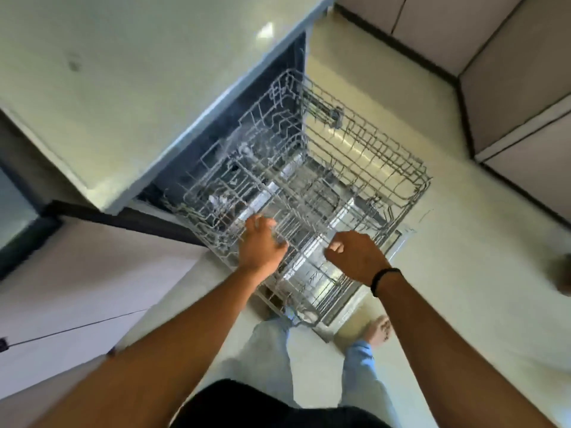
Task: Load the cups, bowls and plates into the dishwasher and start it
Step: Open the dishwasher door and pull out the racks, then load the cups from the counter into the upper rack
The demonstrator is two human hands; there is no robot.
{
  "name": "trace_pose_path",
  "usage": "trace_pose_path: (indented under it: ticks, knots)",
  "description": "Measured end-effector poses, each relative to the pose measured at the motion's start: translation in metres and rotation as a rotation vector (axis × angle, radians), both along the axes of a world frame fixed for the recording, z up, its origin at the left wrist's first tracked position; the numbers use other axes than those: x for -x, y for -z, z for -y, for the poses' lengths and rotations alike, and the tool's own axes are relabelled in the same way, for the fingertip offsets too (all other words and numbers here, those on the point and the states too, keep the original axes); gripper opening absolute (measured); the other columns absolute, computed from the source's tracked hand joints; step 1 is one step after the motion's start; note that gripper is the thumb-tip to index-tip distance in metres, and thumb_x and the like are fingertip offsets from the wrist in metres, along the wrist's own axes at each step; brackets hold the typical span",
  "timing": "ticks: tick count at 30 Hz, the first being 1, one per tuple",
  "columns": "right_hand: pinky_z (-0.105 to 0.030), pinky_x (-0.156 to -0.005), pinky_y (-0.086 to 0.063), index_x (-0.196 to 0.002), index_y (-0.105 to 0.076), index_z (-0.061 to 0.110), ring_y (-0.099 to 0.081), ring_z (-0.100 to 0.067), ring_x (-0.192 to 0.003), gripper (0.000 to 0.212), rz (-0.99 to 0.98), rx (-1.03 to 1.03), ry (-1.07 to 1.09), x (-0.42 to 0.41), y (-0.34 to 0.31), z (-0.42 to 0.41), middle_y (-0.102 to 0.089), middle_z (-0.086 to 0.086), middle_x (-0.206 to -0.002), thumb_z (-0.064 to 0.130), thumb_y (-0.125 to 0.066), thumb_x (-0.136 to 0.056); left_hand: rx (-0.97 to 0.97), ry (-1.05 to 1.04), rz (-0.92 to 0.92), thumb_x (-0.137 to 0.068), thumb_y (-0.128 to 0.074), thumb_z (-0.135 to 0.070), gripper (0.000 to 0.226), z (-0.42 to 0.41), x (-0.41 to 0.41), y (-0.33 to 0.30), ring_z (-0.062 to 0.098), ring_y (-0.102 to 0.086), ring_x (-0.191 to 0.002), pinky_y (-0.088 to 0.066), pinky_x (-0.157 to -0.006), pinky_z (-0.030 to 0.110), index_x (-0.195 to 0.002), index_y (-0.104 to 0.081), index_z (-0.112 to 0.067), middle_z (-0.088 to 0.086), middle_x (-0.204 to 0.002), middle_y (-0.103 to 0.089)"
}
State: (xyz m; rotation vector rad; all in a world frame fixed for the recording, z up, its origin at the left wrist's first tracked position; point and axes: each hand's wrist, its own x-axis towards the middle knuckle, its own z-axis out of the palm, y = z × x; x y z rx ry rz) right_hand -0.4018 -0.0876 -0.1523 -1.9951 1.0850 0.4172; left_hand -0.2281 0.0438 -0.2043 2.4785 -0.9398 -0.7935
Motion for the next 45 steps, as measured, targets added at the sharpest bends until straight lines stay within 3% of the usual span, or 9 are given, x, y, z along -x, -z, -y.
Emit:
trace_pose_path:
  ticks: [5,10,13,20,25,29,32,37,45]
  knots:
    - [-0.027,-0.086,-0.043,-0.104,-0.066,0.017,-0.06,-0.021,-0.102,0.024,0.139,-0.032,0.066,-0.036,-0.064,-0.031,-0.06,-0.001,-0.106,0.039,-0.065,-0.095,0.058,0.009,-0.095,-0.088,-0.074,-0.036,0.046,-0.03,-0.015,-0.059,0.017,-0.058,-0.103,-0.052,-0.09,0.031,-0.125,-0.051,-0.021,0.005,-0.137,-0.039]
    - [-0.024,-0.067,-0.036,-0.064,-0.039,0.033,-0.046,-0.016,-0.07,0.038,0.252,0.0,0.003,-0.064,-0.11,-0.042,-0.041,0.013,-0.068,0.037,-0.065,-0.092,0.131,-0.141,-0.182,-0.087,-0.075,-0.036,0.044,-0.049,-0.028,-0.1,0.005,-0.059,-0.083,-0.055,-0.083,0.031,-0.124,-0.053,-0.025,0.002,-0.129,-0.043]
    - [-0.013,-0.054,-0.032,-0.065,-0.049,0.012,-0.046,-0.014,-0.062,0.036,0.314,0.057,-0.064,-0.074,-0.138,-0.037,-0.048,-0.003,-0.065,0.027,-0.065,-0.094,0.187,-0.258,-0.183,-0.088,-0.074,-0.034,0.041,-0.061,-0.028,-0.122,0.006,-0.055,-0.081,-0.05,-0.078,0.027,-0.122,-0.054,-0.024,0.001,-0.13,-0.044]
    - [-0.029,-0.058,-0.037,-0.062,-0.049,0.014,-0.042,-0.016,-0.057,0.036,0.487,0.033,-0.094,-0.108,-0.164,-0.049,-0.047,-0.005,-0.06,0.028,-0.062,-0.092,0.396,-0.456,-0.195,-0.087,-0.077,-0.02,0.035,-0.09,-0.029,-0.168,0.019,-0.061,-0.101,-0.046,-0.065,0.014,-0.115,-0.059,-0.012,0.001,-0.117,-0.054]
    - [-0.029,-0.059,-0.041,-0.076,-0.057,-0.006,-0.047,-0.017,-0.061,0.041,0.526,-0.059,-0.279,-0.145,-0.171,-0.093,-0.055,-0.023,-0.068,0.029,-0.063,-0.096,0.533,-0.616,-0.17,-0.085,-0.08,-0.024,0.031,-0.13,-0.032,-0.193,0.022,-0.067,-0.097,-0.055,-0.081,0.037,-0.109,-0.061,-0.02,0.003,-0.115,-0.062]
    - [-0.03,-0.058,-0.042,-0.069,-0.057,0.009,-0.045,-0.016,-0.056,0.033,0.525,-0.058,-0.433,-0.184,-0.183,-0.132,-0.051,-0.008,-0.061,0.027,-0.063,-0.096,0.574,-0.733,-0.144,-0.087,-0.077,-0.023,0.03,-0.167,-0.047,-0.206,0.018,-0.064,-0.099,-0.054,-0.075,0.025,-0.111,-0.06,-0.018,0.004,-0.11,-0.064]
    - [-0.03,-0.058,-0.043,-0.073,-0.061,0.001,-0.047,-0.014,-0.057,0.035,0.533,-0.065,-0.521,-0.214,-0.186,-0.156,-0.055,-0.006,-0.063,0.029,-0.065,-0.094,0.615,-0.825,-0.169,-0.088,-0.076,-0.021,0.028,-0.192,-0.063,-0.205,0.017,-0.065,-0.098,-0.056,-0.083,0.029,-0.111,-0.061,-0.019,-0.001,-0.104,-0.064]
    - [-0.011,-0.056,-0.044,-0.078,-0.071,0.018,-0.062,-0.008,-0.065,0.017,0.512,-0.03,-0.672,-0.27,-0.19,-0.205,-0.068,0.004,-0.07,0.027,-0.068,-0.093,0.668,-0.958,-0.138,-0.086,-0.078,-0.03,0.031,-0.235,-0.101,-0.196,0.012,-0.061,-0.1,-0.052,-0.082,0.024,-0.112,-0.062,-0.022,-0.003,-0.11,-0.062]
    - [-0.029,-0.069,-0.058,-0.073,-0.071,0.019,-0.068,-0.007,-0.071,0.019,0.499,-0.094,-0.829,-0.388,-0.191,-0.318,-0.071,0.005,-0.069,0.029,-0.071,-0.089,0.737,-1.108,-0.094,-0.084,-0.078,-0.021,0.024,-0.349,-0.197,-0.212,0.014,-0.063,-0.093,-0.05,-0.07,0.02,-0.102,-0.064,-0.021,0.0,-0.101,-0.065]
